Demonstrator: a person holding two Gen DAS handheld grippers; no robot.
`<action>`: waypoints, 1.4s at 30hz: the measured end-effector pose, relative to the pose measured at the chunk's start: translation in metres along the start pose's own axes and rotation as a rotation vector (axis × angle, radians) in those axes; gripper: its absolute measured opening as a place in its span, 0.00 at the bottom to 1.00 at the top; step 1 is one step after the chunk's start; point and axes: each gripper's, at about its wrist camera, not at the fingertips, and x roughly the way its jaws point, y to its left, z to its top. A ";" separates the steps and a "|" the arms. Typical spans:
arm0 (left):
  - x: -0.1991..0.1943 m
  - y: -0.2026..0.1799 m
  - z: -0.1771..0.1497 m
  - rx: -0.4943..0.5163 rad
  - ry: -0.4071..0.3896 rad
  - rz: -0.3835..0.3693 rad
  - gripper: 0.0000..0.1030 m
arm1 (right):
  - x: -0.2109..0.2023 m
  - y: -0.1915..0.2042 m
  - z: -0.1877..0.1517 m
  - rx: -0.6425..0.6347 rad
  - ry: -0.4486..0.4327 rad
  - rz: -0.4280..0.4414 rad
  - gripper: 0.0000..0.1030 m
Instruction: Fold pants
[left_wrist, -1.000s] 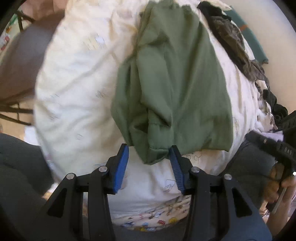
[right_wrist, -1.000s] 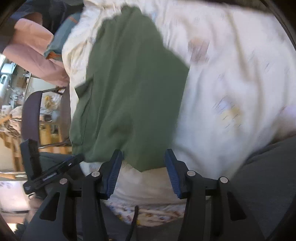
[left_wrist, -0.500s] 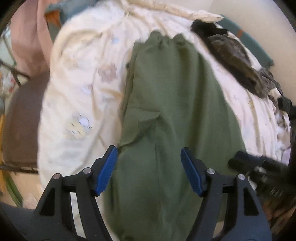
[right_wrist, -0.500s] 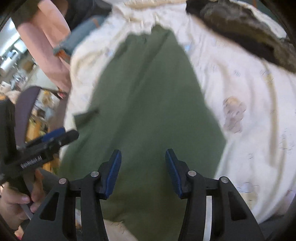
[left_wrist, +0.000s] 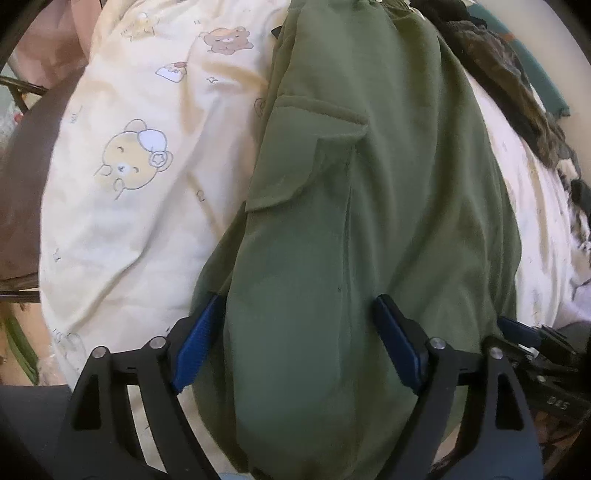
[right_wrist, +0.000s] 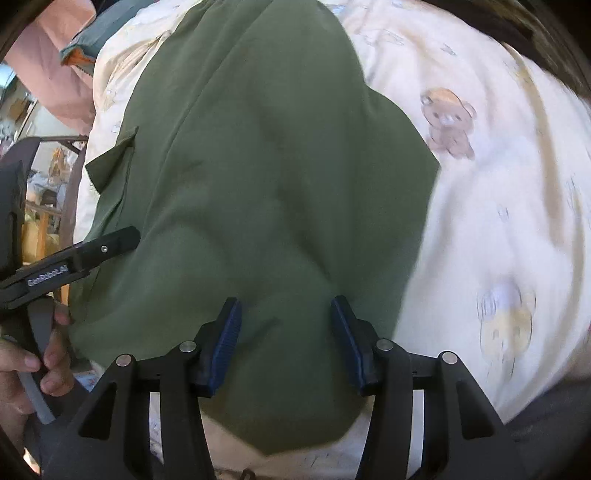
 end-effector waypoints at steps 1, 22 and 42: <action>-0.002 -0.001 -0.002 0.005 -0.004 0.005 0.80 | -0.002 -0.001 -0.003 0.015 0.006 0.001 0.51; -0.068 0.009 0.017 -0.145 -0.284 -0.033 0.80 | -0.105 -0.011 0.037 0.006 -0.254 0.041 0.54; -0.062 0.010 0.171 -0.085 -0.320 0.049 0.80 | -0.076 -0.045 0.164 0.084 -0.384 0.182 0.56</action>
